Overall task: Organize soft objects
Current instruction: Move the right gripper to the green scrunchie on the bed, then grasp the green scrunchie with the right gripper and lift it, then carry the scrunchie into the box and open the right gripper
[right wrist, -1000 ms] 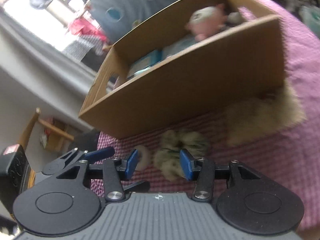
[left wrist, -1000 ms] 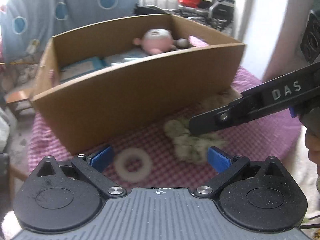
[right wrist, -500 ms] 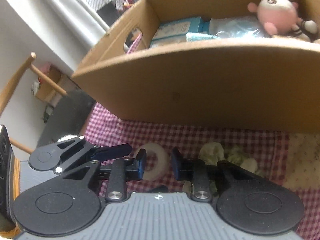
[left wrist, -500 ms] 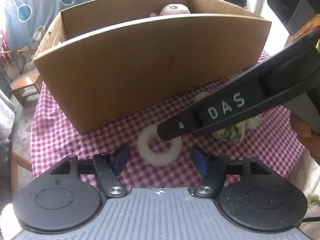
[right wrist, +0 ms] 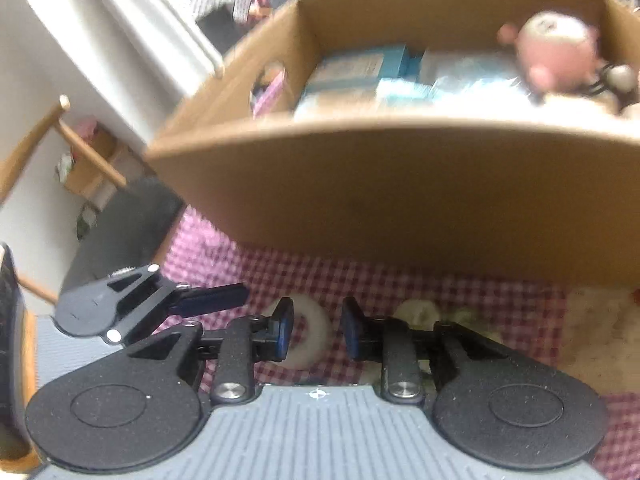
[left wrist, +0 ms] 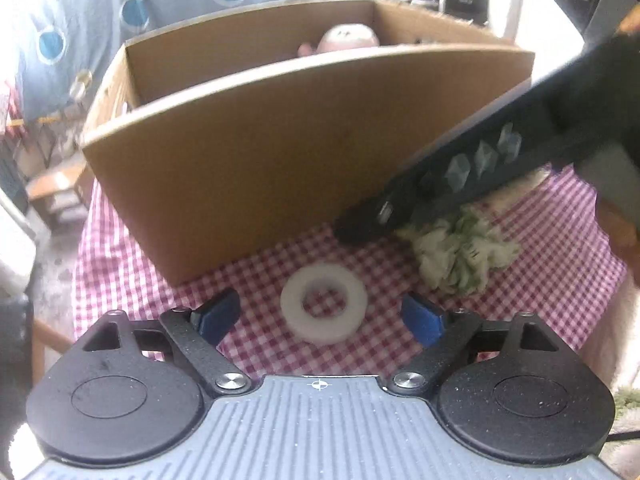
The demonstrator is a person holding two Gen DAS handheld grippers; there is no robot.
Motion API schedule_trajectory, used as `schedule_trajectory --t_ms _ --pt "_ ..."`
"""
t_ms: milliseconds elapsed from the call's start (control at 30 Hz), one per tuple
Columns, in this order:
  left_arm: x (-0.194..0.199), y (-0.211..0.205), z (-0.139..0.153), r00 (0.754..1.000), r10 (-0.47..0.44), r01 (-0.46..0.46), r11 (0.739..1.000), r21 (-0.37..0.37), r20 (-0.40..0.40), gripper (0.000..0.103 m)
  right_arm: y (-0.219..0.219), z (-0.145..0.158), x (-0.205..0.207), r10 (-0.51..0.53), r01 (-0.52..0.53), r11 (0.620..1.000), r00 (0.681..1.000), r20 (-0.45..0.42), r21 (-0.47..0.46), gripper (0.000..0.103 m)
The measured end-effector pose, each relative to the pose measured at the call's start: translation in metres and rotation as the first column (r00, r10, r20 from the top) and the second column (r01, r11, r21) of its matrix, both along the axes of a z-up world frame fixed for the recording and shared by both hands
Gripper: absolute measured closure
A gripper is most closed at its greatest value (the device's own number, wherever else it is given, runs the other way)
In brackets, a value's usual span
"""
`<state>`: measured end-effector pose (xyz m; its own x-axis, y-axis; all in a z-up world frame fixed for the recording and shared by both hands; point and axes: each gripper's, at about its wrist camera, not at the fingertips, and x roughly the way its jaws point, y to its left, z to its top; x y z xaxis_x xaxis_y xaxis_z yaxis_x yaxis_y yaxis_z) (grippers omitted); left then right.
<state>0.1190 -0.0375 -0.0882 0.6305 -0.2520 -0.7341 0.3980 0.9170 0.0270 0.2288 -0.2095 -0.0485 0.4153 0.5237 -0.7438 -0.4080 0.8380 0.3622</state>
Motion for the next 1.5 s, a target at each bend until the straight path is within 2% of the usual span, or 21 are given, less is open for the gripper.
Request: schedule_trajectory --t_ms 133,233,300,400,500,600,667,733,900,933,1033,1133,1267,1467,1500 --pt "-0.008 -0.01 0.009 0.998 -0.062 0.063 0.997 -0.035 0.025 0.007 -0.038 0.009 -0.006 -0.129 0.129 0.992 0.992 0.017 0.004 0.07" --pt "-0.009 -0.024 0.013 0.991 -0.13 0.131 0.989 -0.067 0.016 0.006 -0.062 0.0 -0.006 -0.205 0.205 0.979 0.978 -0.032 0.0 0.06" --pt "-0.008 -0.034 0.012 0.983 -0.185 0.184 0.98 -0.08 0.002 0.004 -0.07 -0.007 -0.006 -0.228 0.229 0.973 0.971 -0.067 0.011 0.059" --pt "-0.006 -0.054 0.003 0.973 -0.228 0.226 0.973 -0.042 -0.025 0.004 -0.073 -0.015 -0.006 -0.238 0.241 0.97 0.966 -0.101 0.022 0.059" --pt "-0.001 -0.067 -0.001 0.969 -0.247 0.247 0.969 -0.011 -0.03 0.007 -0.072 -0.019 -0.006 -0.237 0.24 0.971 0.966 -0.099 0.019 0.053" --pt "0.005 -0.074 -0.003 0.967 -0.254 0.254 0.967 -0.002 -0.025 0.014 -0.069 -0.023 -0.008 -0.231 0.232 0.973 0.969 -0.09 0.006 0.053" --pt "0.006 -0.08 -0.005 0.967 -0.256 0.256 0.967 0.015 -0.02 0.028 -0.067 -0.023 -0.01 -0.22 0.221 0.975 0.972 -0.084 -0.001 0.053" --pt "0.008 -0.084 -0.006 0.968 -0.25 0.251 0.968 0.025 -0.018 0.031 -0.065 -0.024 -0.011 -0.214 0.213 0.977 0.974 -0.077 -0.013 0.053" --pt "0.008 -0.086 -0.005 0.97 -0.242 0.242 0.97 0.009 -0.002 0.049 -0.071 -0.025 -0.016 -0.217 0.217 0.976 0.975 -0.058 -0.005 0.067" --pt "0.009 -0.086 -0.006 0.971 -0.239 0.238 0.971 0.011 0.002 0.052 -0.073 -0.025 -0.017 -0.217 0.218 0.976 0.974 -0.057 -0.002 0.073" --pt "0.01 -0.084 0.0 0.972 -0.235 0.235 0.972 -0.004 0.016 0.056 -0.078 -0.019 -0.022 -0.221 0.222 0.975 0.974 -0.047 0.016 0.078" --pt "0.0 -0.074 0.024 0.97 -0.234 0.235 0.972 -0.012 0.069 0.056 -0.08 -0.002 -0.033 -0.212 0.212 0.976 0.977 -0.007 0.04 0.079" --pt "-0.01 -0.07 0.066 0.957 -0.233 0.239 0.971 -0.017 0.173 0.056 -0.083 0.04 -0.048 -0.195 0.188 0.979 0.976 0.098 0.073 0.079" --pt "-0.007 -0.075 0.127 0.911 -0.239 0.265 0.964 -0.033 0.336 0.056 -0.092 0.113 -0.058 -0.154 0.139 0.988 0.94 0.305 0.072 0.079" --pt "-0.006 -0.087 0.129 0.906 -0.242 0.27 0.962 -0.033 0.347 0.056 -0.094 0.122 -0.054 -0.147 0.133 0.989 0.934 0.327 0.063 0.079"
